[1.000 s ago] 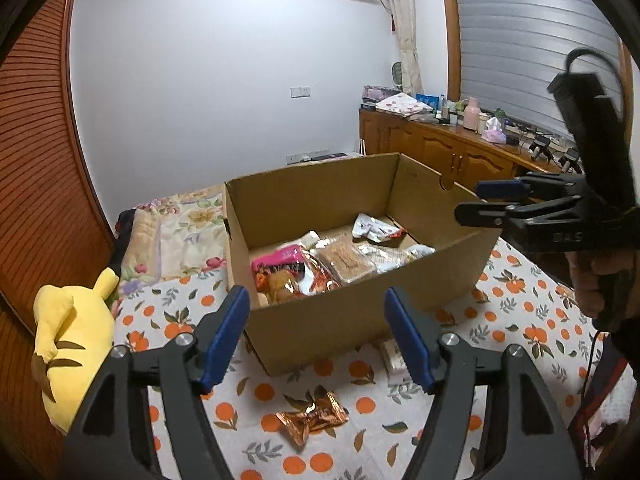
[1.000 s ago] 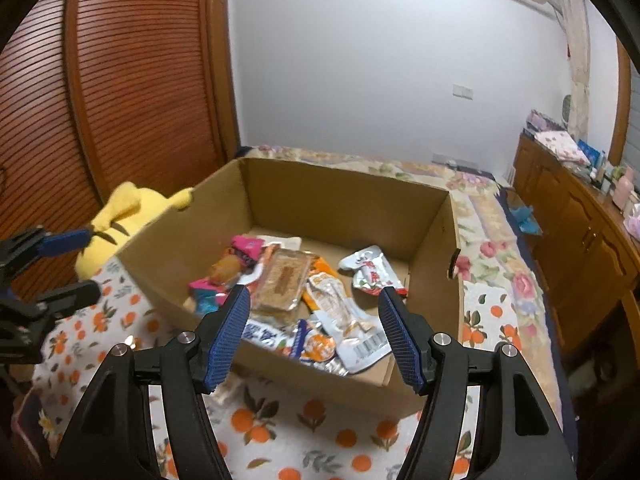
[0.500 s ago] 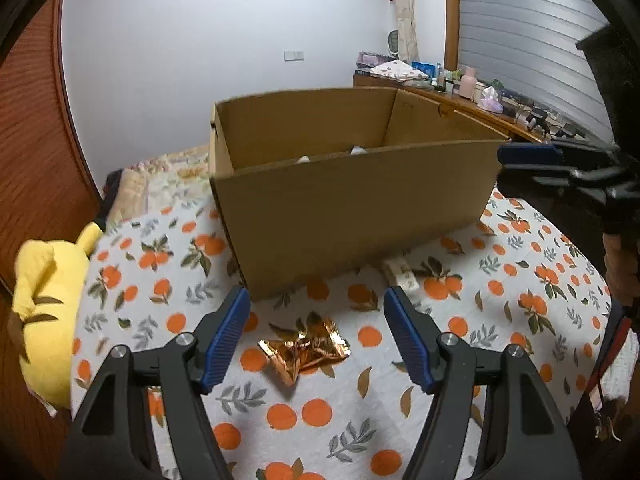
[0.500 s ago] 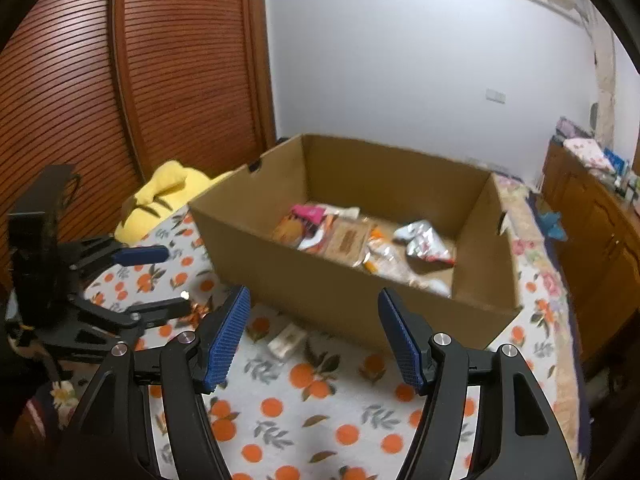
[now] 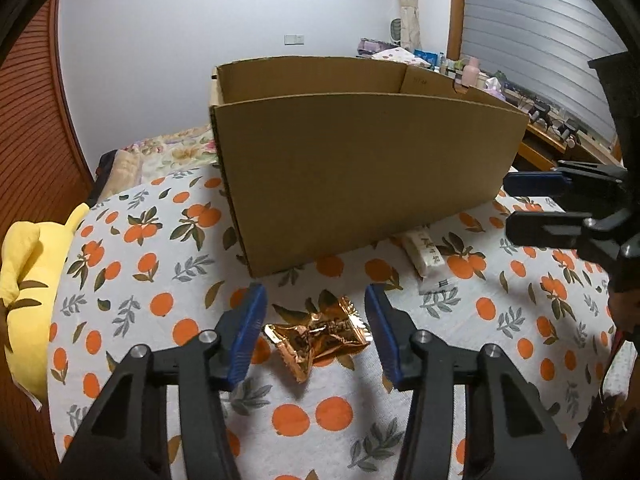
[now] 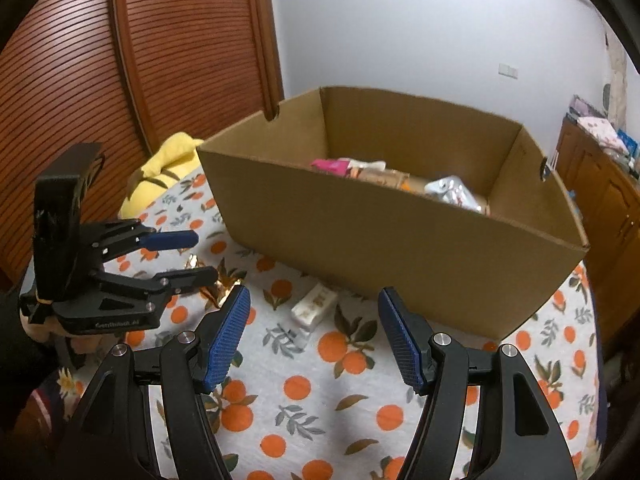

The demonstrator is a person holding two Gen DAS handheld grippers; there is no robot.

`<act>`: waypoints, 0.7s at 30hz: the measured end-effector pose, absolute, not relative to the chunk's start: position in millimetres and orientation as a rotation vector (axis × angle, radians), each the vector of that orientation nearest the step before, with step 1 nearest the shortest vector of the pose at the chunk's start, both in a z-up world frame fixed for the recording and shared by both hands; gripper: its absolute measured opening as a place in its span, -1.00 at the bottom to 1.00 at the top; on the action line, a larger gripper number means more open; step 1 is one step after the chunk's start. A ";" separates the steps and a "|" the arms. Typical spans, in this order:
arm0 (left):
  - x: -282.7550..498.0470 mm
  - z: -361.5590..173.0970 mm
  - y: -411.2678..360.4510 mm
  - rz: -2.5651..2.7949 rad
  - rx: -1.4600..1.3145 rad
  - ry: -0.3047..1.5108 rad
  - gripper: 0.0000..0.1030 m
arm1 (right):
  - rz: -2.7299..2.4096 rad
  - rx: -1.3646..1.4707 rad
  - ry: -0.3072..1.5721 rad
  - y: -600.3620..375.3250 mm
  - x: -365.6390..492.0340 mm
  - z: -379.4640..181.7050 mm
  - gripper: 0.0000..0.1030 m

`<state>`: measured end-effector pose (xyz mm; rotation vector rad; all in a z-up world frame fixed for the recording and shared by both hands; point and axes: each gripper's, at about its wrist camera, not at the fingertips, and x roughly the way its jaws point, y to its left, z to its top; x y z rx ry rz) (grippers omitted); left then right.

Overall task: Organize snacks
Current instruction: 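Move both tools back toward the copper foil candy beside the box, then grasp the copper foil candy with the left tool while the right tool grasps the white bar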

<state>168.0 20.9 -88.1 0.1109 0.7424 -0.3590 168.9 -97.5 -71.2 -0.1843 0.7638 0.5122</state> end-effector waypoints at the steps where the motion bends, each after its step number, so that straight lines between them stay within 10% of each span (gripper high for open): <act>1: 168.5 -89.2 19.8 -0.363 0.115 0.746 -0.04 | 0.512 -0.183 0.768 -96.9 169.9 -73.2 0.32; 21: 165.2 -106.7 10.5 -0.376 0.147 0.857 -0.04 | 0.508 -0.159 0.821 -87.7 186.2 -99.0 0.32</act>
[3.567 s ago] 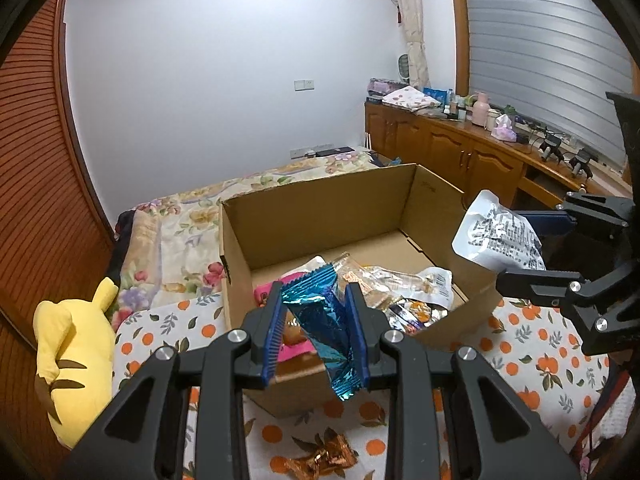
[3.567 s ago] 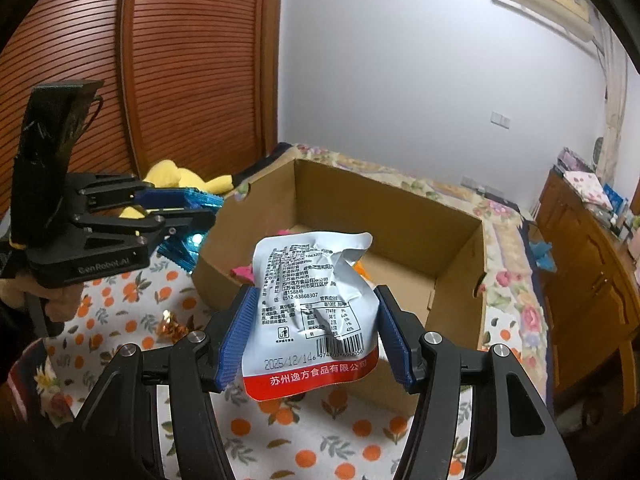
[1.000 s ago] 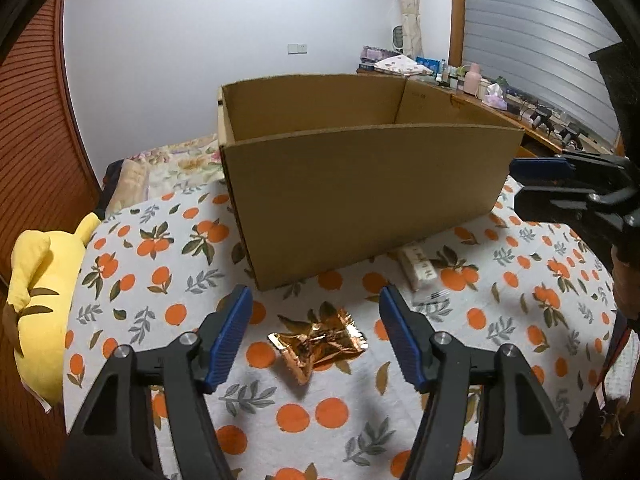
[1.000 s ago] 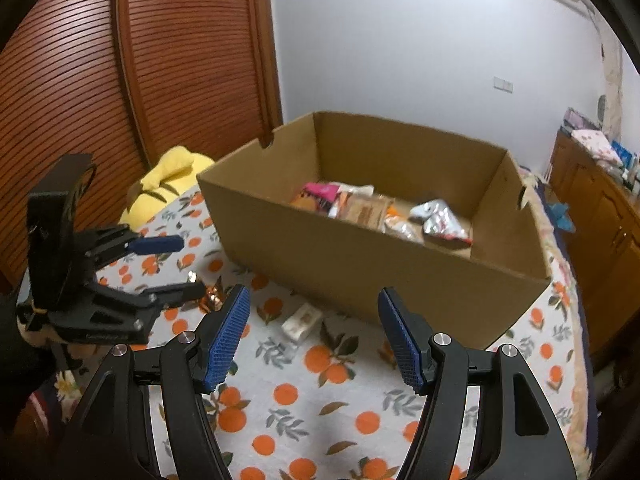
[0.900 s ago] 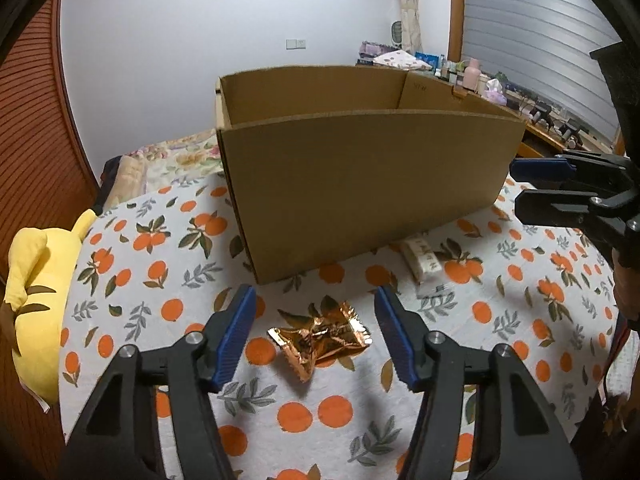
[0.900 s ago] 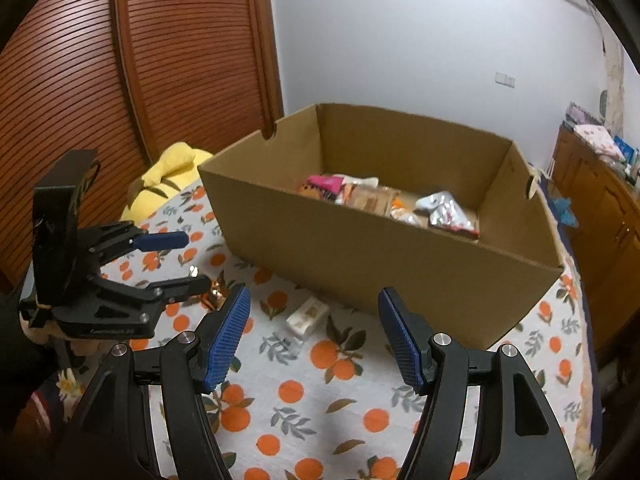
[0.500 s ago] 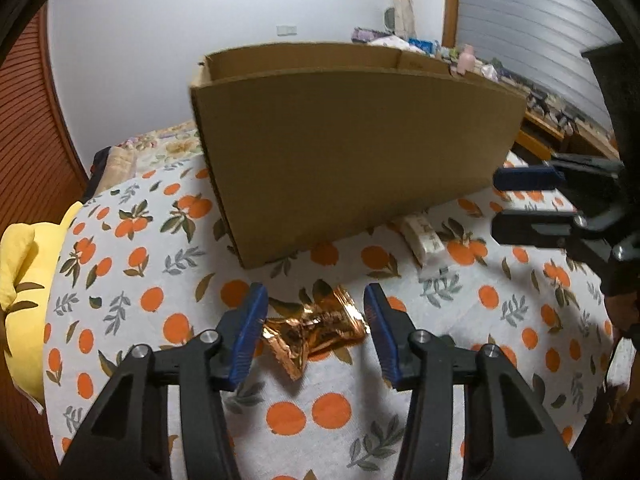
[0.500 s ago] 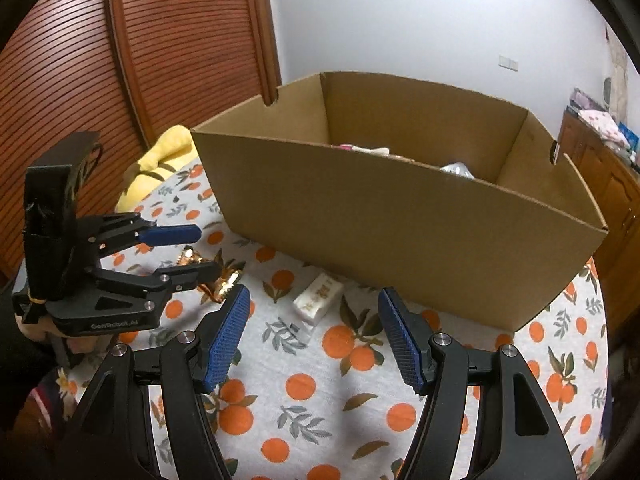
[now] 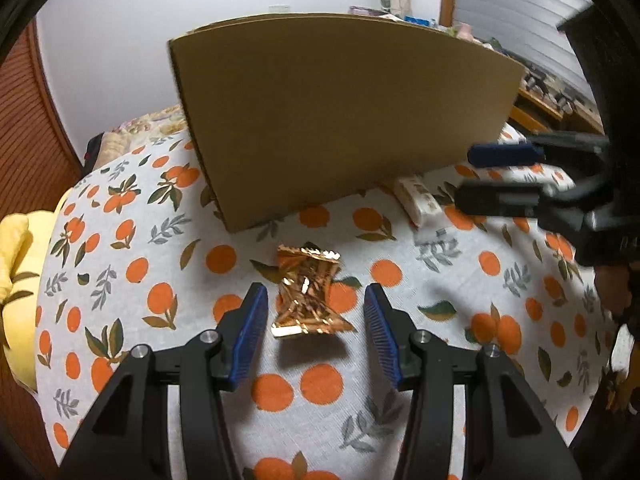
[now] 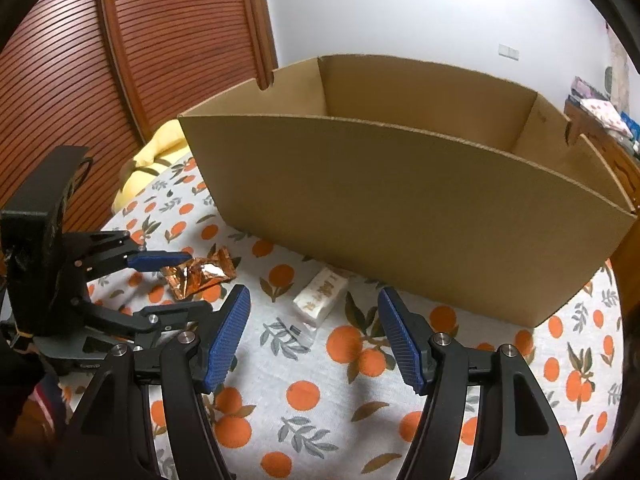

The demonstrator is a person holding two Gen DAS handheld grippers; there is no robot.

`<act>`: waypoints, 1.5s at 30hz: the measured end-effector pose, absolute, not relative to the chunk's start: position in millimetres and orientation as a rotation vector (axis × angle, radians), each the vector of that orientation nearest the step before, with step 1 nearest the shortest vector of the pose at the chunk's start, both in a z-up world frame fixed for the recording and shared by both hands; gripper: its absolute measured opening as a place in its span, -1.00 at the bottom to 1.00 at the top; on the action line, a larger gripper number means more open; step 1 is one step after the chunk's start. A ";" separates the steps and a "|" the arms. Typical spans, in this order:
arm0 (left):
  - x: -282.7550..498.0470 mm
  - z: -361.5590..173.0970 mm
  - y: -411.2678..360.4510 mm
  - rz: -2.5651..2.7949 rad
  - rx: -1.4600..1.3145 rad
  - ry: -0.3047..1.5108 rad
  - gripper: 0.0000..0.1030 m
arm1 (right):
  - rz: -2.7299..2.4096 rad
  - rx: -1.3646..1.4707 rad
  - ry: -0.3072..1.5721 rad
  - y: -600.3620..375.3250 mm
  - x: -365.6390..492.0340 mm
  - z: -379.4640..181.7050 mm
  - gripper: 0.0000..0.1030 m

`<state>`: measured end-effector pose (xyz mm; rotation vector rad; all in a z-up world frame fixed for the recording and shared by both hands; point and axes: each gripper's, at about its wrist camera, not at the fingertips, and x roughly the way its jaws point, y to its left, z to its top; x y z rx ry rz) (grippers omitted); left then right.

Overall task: Organize snacks
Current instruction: 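Grasp the copper foil candy with the left tool while the right tool grasps the white bar, then lift both held snacks and carry them over the cardboard box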

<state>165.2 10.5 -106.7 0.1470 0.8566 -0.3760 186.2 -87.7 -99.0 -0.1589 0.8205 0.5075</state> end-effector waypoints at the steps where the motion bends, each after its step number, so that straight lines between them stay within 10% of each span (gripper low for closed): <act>1: 167.0 -105.8 12.4 -0.369 0.135 0.854 -0.04 | 0.508 -0.159 0.827 -86.3 188.0 -101.0 0.32; 15: 176.6 -108.6 12.5 -0.336 0.134 0.872 -0.49 | 0.475 -0.186 0.890 -72.0 209.2 -128.5 0.13; 27: 163.5 -106.2 11.7 -0.337 0.127 0.859 -0.54 | 0.455 -0.246 0.907 -77.0 209.7 -129.9 -0.61; 45: 136.7 -78.3 -15.3 -0.395 0.128 0.789 -0.54 | 0.463 -0.242 0.865 -103.2 168.8 -121.4 -0.62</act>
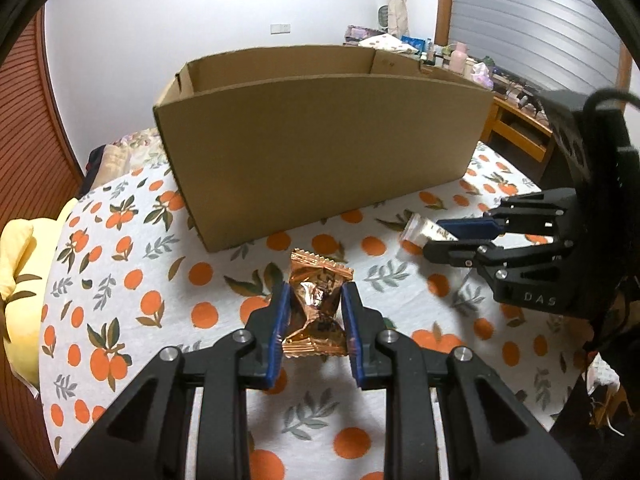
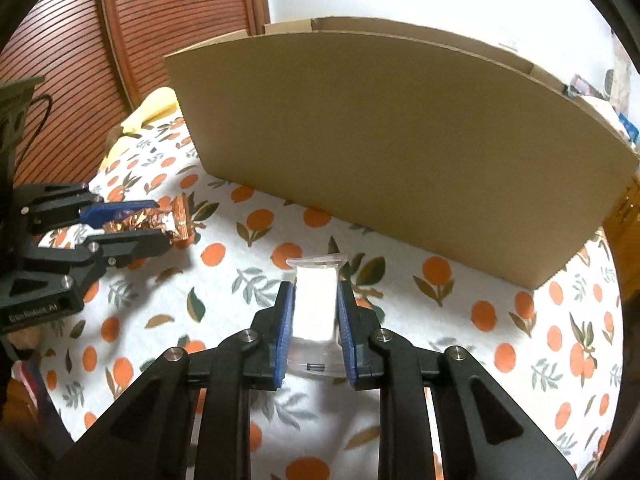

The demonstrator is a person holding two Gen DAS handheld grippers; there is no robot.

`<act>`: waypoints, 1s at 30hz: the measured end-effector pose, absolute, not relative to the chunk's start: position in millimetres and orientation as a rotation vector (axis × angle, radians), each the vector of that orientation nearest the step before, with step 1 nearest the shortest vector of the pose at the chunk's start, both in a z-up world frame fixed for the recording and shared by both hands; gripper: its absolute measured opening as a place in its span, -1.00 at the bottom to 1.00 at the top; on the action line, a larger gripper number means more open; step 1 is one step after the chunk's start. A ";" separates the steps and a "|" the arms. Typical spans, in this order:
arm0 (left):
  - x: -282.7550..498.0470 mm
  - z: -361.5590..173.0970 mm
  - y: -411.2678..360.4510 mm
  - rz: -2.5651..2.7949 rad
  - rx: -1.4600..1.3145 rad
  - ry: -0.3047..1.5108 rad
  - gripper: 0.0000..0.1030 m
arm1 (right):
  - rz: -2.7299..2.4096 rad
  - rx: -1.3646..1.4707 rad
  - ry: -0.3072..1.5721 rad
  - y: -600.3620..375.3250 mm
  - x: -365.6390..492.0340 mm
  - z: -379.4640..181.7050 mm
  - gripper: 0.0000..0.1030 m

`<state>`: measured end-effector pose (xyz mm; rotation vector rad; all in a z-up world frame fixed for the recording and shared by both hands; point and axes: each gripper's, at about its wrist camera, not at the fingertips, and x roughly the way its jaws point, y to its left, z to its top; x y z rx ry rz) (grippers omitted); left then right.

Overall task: Organize snacks
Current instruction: 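Lift both held snacks and carry them over the cardboard box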

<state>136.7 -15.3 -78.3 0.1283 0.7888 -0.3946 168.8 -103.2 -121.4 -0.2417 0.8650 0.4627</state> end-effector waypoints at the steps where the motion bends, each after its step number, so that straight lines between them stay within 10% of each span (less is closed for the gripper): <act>1: 135.7 -75.8 -16.8 -0.397 0.130 0.784 -0.54 | 0.461 -0.239 0.863 -105.6 166.9 -120.8 -0.62; 30: 132.2 -0.9 -40.5 -0.431 0.159 0.627 -0.54 | 0.418 -0.207 0.706 -155.1 131.2 -53.2 -0.62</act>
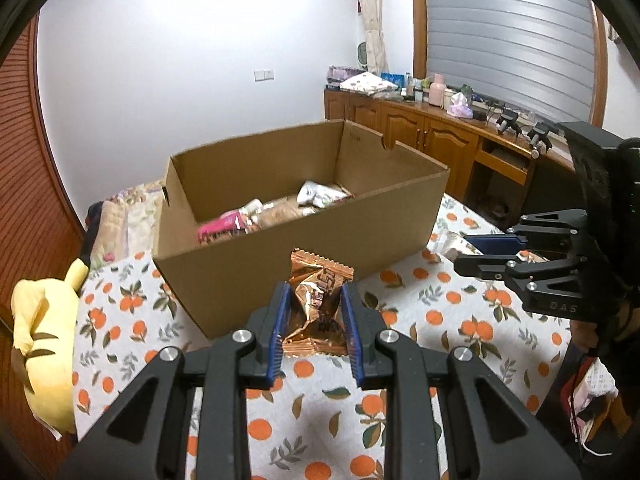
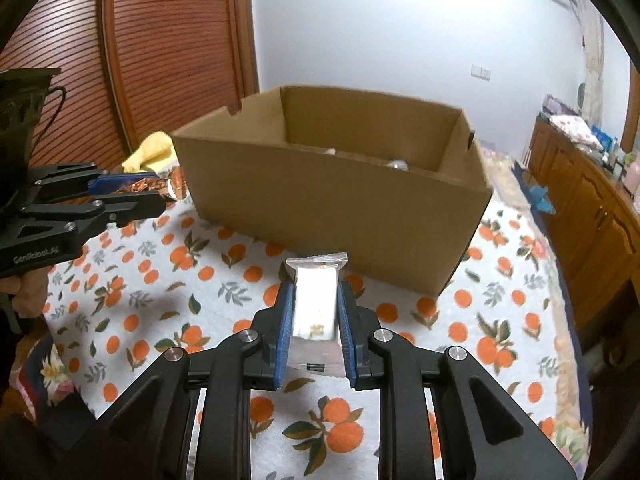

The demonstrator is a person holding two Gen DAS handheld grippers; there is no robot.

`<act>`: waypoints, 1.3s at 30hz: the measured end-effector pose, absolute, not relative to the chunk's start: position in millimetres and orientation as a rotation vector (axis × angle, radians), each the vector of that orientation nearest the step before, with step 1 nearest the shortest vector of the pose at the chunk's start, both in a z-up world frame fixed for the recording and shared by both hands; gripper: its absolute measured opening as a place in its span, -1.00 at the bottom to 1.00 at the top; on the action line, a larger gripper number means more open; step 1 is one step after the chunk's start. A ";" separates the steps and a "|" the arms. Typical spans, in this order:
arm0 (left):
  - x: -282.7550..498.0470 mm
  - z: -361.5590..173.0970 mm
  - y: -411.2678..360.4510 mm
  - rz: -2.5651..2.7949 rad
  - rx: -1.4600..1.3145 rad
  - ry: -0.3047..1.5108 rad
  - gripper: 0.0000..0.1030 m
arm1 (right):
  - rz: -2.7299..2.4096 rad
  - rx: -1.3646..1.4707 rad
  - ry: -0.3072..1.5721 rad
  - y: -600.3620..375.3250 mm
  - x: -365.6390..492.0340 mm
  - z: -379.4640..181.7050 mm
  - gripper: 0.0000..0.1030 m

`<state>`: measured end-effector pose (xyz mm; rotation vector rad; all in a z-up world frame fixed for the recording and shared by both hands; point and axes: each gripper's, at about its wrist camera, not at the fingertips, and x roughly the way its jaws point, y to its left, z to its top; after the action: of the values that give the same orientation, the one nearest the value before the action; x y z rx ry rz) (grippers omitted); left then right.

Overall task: Organize snacks
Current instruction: 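Lift both held snacks and carry them over the cardboard box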

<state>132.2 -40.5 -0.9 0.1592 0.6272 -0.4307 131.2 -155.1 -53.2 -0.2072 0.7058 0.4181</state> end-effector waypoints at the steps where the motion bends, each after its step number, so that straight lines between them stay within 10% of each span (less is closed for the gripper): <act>1: 132.9 1.6 -40.3 -0.430 0.159 0.623 -0.54 | 0.419 -0.208 0.699 -155.3 130.6 -49.6 -0.62; 39: 227.6 18.4 -31.4 -0.328 0.159 0.654 -0.53 | 0.401 -0.229 0.584 -139.9 190.9 6.3 -0.62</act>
<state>227.6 -31.4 18.4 0.1594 0.6537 -0.3279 190.9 -139.9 6.3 -0.2294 0.5844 0.4006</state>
